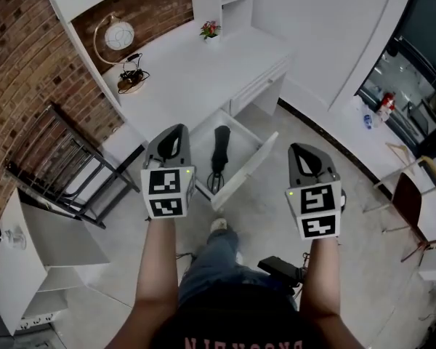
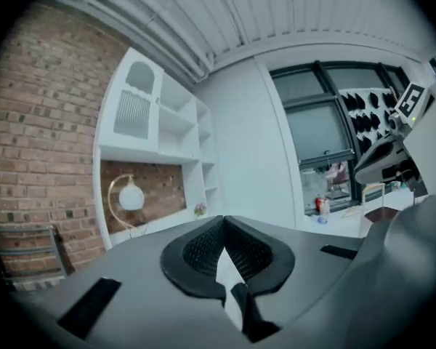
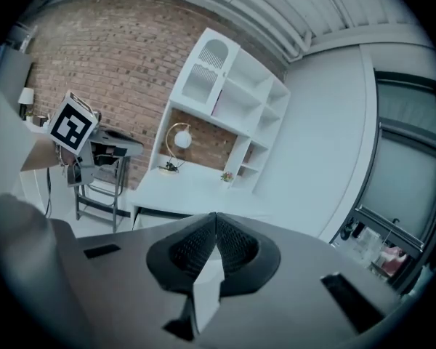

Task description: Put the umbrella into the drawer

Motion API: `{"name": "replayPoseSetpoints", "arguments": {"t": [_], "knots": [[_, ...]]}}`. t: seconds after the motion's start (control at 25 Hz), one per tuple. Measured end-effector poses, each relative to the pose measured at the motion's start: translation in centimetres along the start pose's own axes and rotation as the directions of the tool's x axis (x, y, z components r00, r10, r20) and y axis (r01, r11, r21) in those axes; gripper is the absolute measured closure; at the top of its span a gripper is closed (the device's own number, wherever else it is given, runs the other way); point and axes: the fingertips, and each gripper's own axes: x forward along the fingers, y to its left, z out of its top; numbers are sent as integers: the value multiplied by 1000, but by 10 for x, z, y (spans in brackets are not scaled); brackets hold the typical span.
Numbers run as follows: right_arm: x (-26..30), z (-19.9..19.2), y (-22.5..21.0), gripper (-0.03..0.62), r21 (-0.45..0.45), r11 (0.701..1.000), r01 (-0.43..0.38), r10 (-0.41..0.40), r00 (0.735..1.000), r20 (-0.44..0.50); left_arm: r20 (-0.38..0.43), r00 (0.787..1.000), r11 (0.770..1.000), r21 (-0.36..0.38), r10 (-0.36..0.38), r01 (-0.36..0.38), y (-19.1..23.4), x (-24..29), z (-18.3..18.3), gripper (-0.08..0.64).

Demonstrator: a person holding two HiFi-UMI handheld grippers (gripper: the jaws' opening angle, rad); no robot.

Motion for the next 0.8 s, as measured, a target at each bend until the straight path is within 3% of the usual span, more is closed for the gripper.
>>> {"name": "replayPoseSetpoints", "arguments": {"t": [0.16, 0.32, 0.8], "knots": [[-20, 31, -14, 592, 53, 998, 39, -45, 990, 130, 141, 989, 997, 51, 43, -50, 13, -28, 50, 557], [-32, 53, -29, 592, 73, 994, 87, -100, 976, 196, 214, 975, 990, 110, 58, -83, 22, -42, 81, 557], [-40, 78, -51, 592, 61, 984, 165, -176, 945, 276, 293, 953, 978, 166, 72, -125, 29, -40, 111, 557]]}}
